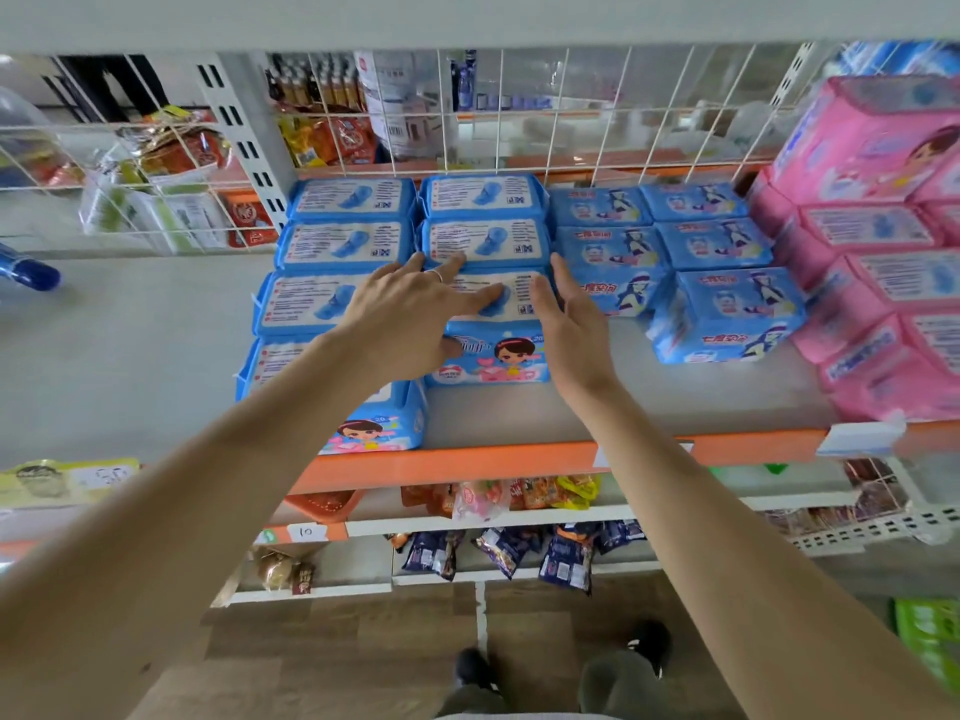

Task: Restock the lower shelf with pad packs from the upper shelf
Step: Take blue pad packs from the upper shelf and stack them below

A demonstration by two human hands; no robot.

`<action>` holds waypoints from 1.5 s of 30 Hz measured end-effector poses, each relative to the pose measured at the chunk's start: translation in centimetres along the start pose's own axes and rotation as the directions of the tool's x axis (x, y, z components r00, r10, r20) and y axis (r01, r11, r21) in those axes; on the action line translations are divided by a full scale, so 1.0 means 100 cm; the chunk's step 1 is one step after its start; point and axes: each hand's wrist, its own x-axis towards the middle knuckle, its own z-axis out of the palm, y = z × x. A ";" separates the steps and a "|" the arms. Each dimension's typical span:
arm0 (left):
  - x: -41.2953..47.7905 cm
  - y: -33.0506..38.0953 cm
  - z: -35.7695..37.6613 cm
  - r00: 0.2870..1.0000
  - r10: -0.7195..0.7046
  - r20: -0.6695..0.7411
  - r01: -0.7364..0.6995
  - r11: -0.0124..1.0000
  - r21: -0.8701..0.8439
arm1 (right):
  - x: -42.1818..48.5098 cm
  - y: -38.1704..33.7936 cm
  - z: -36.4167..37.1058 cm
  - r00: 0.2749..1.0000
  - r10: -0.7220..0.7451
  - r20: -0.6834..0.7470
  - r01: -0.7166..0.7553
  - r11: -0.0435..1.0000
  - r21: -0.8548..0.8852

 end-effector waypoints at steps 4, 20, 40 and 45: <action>-0.028 -0.010 -0.009 0.996 -0.069 -0.049 0.064 0.993 -0.097 | -0.015 -0.005 -0.019 0.980 -0.187 0.070 0.199 0.942 -0.270; -0.112 -0.054 0.067 0.965 -0.172 -0.197 0.150 0.981 -0.122 | -0.017 0.005 -0.009 0.850 -0.406 0.335 0.493 0.395 -0.775; -0.118 -0.016 0.053 0.939 -0.220 -0.265 0.206 0.975 -0.081 | -0.041 -0.008 -0.031 0.855 -0.393 0.338 0.503 0.467 -0.728; -0.114 0.031 0.033 0.929 -0.165 -0.331 0.148 0.986 -0.075 | -0.065 -0.010 -0.075 0.846 -0.417 0.332 0.510 0.454 -0.731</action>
